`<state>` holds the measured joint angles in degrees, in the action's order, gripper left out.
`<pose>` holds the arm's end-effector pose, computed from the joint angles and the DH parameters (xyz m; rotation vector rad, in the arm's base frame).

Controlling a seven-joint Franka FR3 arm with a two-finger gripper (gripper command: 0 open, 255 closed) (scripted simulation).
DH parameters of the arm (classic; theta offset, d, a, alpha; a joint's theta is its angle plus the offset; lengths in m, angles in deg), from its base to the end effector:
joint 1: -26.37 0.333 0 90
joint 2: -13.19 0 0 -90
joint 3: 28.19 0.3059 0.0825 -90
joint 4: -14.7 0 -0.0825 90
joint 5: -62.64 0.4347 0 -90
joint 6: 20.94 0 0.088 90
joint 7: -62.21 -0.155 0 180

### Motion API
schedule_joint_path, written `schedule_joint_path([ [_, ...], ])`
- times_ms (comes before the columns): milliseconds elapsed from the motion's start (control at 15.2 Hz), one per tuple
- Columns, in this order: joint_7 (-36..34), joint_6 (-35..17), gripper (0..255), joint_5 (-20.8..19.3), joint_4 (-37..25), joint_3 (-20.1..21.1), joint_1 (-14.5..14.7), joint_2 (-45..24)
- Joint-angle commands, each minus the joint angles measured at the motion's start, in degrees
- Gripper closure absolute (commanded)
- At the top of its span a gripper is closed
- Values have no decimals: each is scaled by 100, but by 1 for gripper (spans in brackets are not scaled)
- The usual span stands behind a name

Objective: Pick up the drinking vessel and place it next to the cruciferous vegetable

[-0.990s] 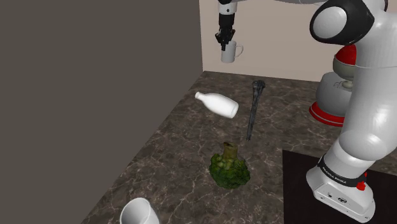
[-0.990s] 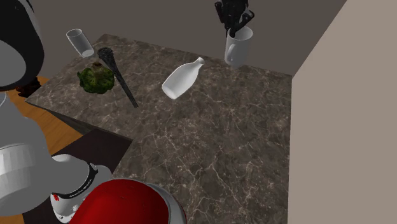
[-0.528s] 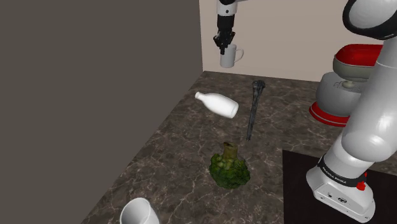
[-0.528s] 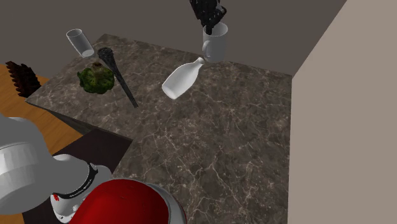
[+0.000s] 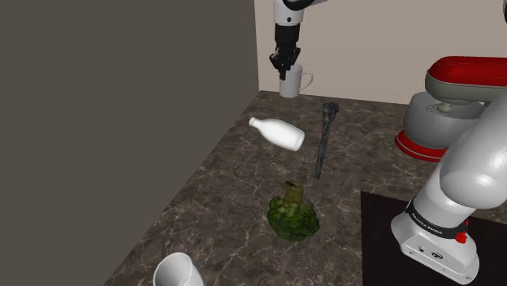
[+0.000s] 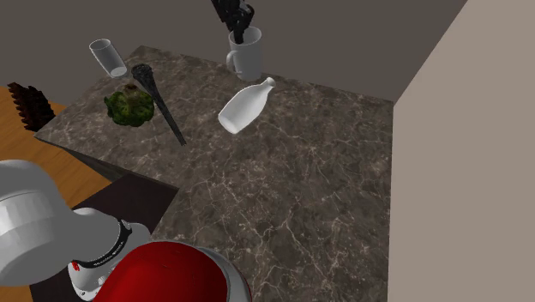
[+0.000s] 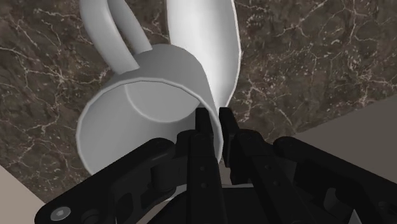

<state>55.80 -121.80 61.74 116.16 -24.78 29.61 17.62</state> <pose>0.5945 0.0679 0.5242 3.1273 0.0103 0.1072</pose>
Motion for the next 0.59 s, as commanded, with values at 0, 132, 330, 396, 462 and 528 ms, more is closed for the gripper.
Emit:
schedule_joint_path([
  [0, -216, -54, 255, 12, 298, 114, 99, 240],
  [132, -443, -68, 255, 36, 543, 244, 202, 468],
  [330, -790, -72, 255, 89, 857, 453, 357, 775],
  [396, -907, -69, 255, 111, 947, 526, 409, 868],
  [462, -1026, -65, 255, 134, 1031, 600, 462, 956],
  [528, -1145, -59, 255, 159, 1108, 676, 514, 1039],
])
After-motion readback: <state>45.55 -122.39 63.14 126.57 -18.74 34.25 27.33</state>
